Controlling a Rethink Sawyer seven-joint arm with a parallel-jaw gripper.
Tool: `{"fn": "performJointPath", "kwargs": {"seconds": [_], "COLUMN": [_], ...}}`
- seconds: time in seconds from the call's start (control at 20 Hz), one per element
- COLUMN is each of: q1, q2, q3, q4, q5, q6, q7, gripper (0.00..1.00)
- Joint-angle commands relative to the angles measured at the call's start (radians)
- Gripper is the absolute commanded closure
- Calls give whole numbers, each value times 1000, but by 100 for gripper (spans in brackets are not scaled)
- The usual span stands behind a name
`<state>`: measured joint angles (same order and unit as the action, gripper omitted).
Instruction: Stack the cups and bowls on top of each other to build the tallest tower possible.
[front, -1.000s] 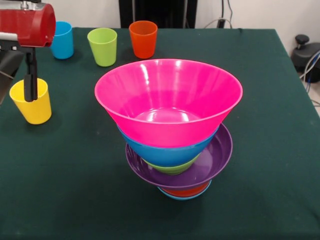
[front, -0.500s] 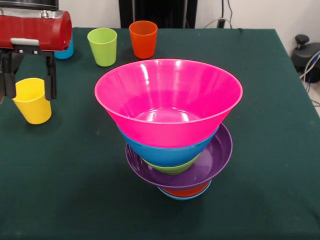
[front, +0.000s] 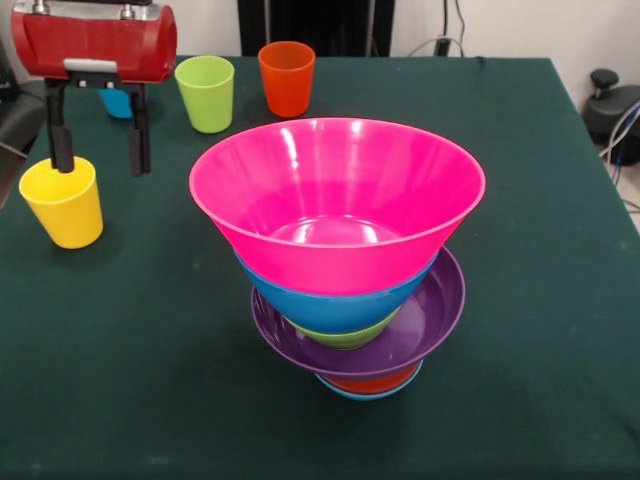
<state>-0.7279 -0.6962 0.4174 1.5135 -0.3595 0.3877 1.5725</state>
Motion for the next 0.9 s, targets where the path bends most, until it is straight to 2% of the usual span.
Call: {"fn": "performJointPath", "kwargs": {"seconds": [0.05,0.45,0.9], "q1": [34,-1,-21], "q2": [6,53,79], "q3": [-38,-11,12], "q4": [106,124,115], "q5": [23,24,25], "q6": [-18,-79,-82], "q7": [165,131,100], "gripper": [0,0,0]}}
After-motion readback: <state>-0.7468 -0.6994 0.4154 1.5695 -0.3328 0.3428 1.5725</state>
